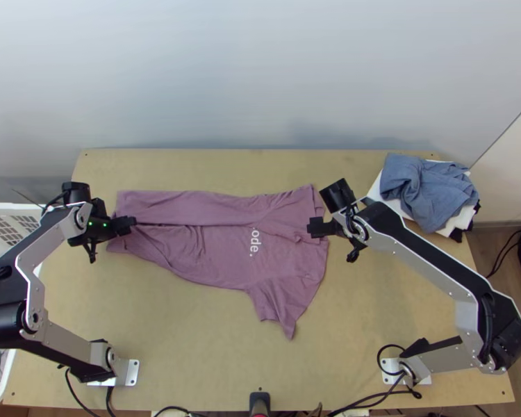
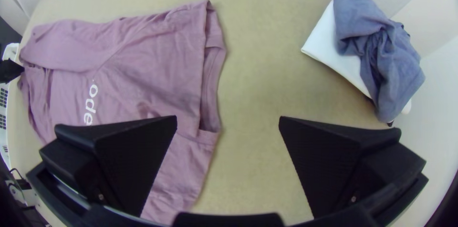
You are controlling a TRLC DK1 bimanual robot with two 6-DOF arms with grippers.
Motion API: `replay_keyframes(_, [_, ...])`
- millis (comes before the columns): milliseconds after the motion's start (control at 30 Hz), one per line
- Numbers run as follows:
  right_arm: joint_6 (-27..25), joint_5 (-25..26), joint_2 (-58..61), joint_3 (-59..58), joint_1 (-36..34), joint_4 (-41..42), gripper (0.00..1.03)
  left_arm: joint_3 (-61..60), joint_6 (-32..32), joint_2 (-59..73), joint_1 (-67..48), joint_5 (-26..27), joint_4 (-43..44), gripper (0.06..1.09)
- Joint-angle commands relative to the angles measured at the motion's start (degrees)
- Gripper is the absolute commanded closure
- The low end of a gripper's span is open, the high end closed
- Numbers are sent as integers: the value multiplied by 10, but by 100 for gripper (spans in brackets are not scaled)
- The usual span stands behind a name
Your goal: Fold the t-shirt
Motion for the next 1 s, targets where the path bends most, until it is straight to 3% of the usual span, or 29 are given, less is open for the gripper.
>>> replay_keyframes(0, [2, 0, 0, 2, 1, -8, 4, -13, 0, 10, -2, -11, 24, 62])
replay_keyframes(67, [2, 0, -1, 3, 3, -12, 4, -17, 0, 6, -3, -16, 35, 80])
replay_keyframes(200, [2, -1, -2, 12, 5, -27, 4, -16, 8, -7, -3, -18, 35, 103])
replay_keyframes(567, [3, -4, -7, 13, 35, -64, 4, -68, 28, -120, 0, -19, -3, 103])
replay_keyframes(733, [3, -30, -15, 15, 63, -103, 4, -133, 34, -208, 7, -19, -6, 103])
replay_keyframes(833, [4, -65, -23, 15, 69, -114, 4, -163, 37, -244, 25, -20, -6, 104])
replay_keyframes(967, [6, -163, -25, 13, 105, -164, 4, -186, 43, -267, 54, -20, -1, 104])
